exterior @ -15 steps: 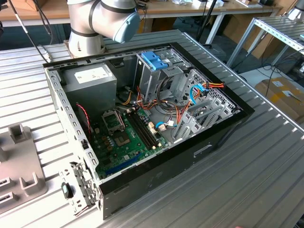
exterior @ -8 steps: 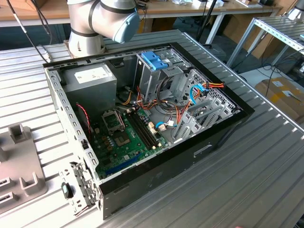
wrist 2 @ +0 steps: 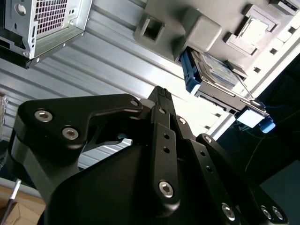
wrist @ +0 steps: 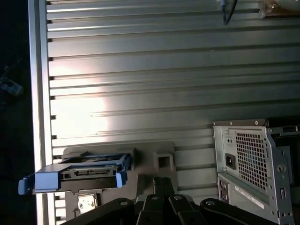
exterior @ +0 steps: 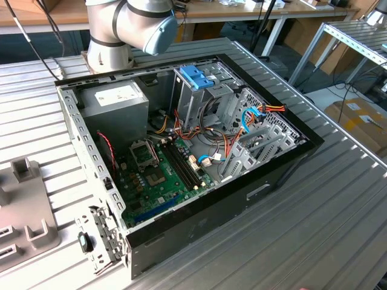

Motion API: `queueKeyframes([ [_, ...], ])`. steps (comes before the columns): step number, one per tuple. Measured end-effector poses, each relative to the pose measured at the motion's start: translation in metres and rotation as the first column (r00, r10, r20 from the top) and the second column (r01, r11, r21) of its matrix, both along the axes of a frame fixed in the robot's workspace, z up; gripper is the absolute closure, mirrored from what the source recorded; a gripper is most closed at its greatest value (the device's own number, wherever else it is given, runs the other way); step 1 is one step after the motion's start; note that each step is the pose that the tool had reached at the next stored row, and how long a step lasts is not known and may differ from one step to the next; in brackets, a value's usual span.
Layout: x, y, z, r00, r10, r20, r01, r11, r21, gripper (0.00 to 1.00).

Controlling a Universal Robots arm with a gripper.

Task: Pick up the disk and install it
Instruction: 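Reach for the disk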

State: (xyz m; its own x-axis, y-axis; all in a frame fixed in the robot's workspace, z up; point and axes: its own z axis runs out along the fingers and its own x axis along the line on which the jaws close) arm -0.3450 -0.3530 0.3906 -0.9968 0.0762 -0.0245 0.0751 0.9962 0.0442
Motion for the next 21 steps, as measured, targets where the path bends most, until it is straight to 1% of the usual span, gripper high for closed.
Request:
queueKeyframes([
  [15,-0.0023,0.0000,0.0000,1.0000,0.000,0.0000,0.000,1.0000,0.0000,0.89],
  [18,-0.0053,0.0000,0.0000,1.0000,0.000,-0.0001,0.000,1.0000,0.0000,0.89],
  [21,-0.0108,0.0000,-0.0001,1.0000,0.000,0.0000,0.000,1.0000,0.0000,0.89],
])
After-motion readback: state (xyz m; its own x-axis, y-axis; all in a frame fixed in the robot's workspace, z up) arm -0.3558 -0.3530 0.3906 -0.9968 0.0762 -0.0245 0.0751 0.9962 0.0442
